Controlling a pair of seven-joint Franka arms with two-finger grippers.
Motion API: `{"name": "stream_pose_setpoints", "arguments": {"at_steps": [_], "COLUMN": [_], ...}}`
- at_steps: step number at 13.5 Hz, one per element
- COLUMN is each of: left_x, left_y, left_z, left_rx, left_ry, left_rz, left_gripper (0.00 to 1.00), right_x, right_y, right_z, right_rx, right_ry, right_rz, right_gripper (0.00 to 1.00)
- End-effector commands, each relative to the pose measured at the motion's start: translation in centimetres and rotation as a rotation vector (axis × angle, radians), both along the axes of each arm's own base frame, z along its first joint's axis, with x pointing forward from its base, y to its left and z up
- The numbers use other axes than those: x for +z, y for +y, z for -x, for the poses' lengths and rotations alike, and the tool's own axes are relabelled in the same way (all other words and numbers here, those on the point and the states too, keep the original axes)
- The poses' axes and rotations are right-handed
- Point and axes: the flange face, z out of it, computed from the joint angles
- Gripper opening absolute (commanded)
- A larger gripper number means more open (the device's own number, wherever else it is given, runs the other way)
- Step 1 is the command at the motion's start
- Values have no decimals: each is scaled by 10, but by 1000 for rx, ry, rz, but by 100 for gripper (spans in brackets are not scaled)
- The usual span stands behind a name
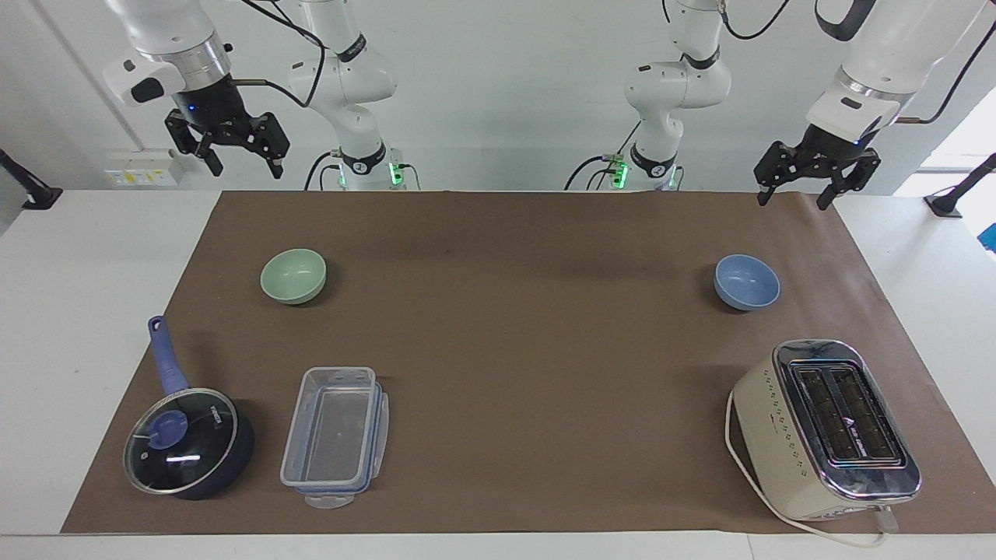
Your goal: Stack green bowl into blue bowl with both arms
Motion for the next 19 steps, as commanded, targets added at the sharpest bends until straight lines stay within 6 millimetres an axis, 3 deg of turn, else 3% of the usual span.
{"name": "stream_pose_setpoints", "arguments": {"at_steps": [1,19], "left_x": [3,7], "left_y": [1,2], "left_z": [7,6], "left_rx": [11,-1], "left_ry": [27,12], "left_rz": [-13,-10], "left_gripper": [100,100], "right_x": [0,0], "right_y": [-3,-3], "right_z": [7,7], "right_rx": [4,4], "right_ry": [-1,-1], "right_rz": [-2,-2], "right_gripper": [100,100]}}
